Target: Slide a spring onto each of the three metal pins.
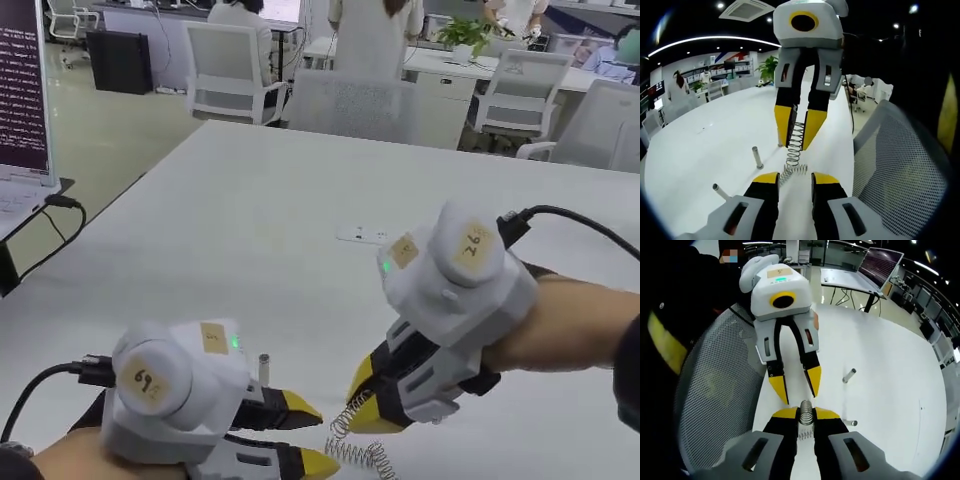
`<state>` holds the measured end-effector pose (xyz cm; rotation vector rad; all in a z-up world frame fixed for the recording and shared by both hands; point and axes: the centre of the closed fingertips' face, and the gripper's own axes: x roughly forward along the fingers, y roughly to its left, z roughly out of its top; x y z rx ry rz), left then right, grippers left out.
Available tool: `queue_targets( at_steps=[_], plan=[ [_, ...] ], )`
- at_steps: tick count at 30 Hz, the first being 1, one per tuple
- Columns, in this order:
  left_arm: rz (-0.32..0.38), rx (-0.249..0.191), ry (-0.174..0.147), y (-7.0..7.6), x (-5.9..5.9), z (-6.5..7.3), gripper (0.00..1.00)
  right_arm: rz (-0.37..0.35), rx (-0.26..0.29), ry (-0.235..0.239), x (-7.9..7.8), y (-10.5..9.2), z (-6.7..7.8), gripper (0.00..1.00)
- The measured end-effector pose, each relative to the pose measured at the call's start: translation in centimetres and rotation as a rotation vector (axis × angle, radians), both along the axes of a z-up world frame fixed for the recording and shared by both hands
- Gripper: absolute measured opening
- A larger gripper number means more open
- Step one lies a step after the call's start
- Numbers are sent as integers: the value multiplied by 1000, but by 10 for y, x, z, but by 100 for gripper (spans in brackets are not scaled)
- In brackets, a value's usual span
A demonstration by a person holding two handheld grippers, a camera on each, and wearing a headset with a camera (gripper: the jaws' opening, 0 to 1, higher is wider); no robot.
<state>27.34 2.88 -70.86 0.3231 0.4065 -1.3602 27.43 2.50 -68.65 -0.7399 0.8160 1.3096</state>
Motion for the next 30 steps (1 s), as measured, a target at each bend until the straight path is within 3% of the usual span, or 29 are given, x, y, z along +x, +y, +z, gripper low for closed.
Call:
queue_targets(
  at_steps=[8, 20, 30],
  plan=[
    [9, -4, 1, 1, 1, 0, 20, -26, -11, -8, 8, -13, 6, 8],
    [7, -5, 1, 0, 1, 0, 20, -113, -40, -40, 28, -55, 20, 8],
    [6, 0, 5, 0, 0, -1, 20, -181, -79, -38, 41, -87, 19, 8]
  ],
)
